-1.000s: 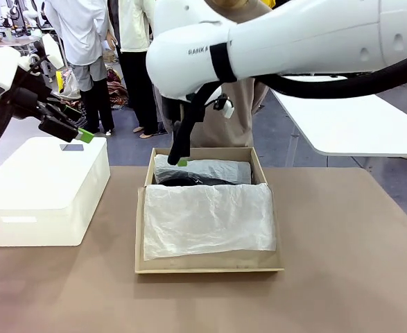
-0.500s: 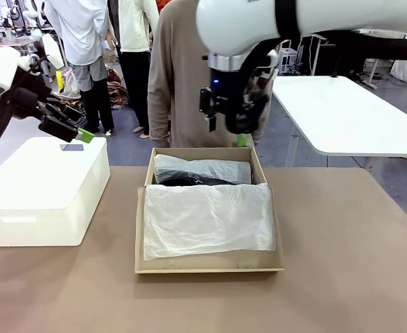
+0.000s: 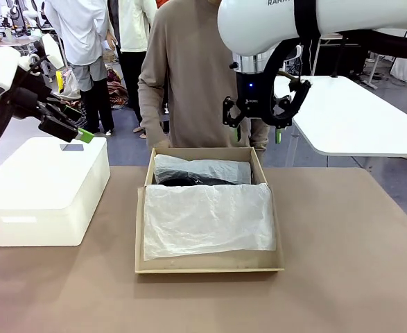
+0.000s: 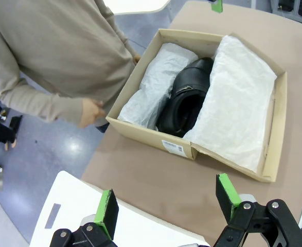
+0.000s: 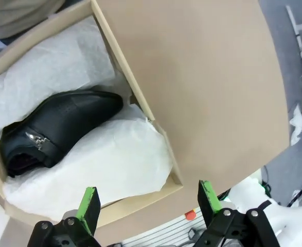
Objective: Pack the shoes into the box.
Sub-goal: Close the Shoes Box.
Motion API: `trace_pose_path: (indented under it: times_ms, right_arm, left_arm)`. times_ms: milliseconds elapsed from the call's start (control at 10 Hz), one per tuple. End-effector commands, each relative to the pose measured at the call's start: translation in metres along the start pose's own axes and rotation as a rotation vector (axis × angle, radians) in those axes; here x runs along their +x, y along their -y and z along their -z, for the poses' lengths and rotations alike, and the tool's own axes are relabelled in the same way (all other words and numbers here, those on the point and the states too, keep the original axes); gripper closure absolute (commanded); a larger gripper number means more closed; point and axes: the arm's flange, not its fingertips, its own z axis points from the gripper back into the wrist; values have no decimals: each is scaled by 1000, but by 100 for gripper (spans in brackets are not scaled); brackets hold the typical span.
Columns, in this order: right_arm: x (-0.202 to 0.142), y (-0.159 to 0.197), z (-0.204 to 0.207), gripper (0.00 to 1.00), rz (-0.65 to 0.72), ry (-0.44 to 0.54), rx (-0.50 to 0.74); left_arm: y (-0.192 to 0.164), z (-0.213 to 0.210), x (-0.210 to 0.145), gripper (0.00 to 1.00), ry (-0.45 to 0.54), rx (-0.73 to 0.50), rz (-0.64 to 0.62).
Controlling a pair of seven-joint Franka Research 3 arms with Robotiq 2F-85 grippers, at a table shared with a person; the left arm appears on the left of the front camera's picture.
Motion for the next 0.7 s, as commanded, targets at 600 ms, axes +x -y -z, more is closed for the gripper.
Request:
trace_pose_path:
  times_ms: [600]
  right_arm:
    - [-1, -1, 1, 0, -3, 0, -1]
  left_arm:
    - [-1, 0, -2, 0, 11, -10, 10]
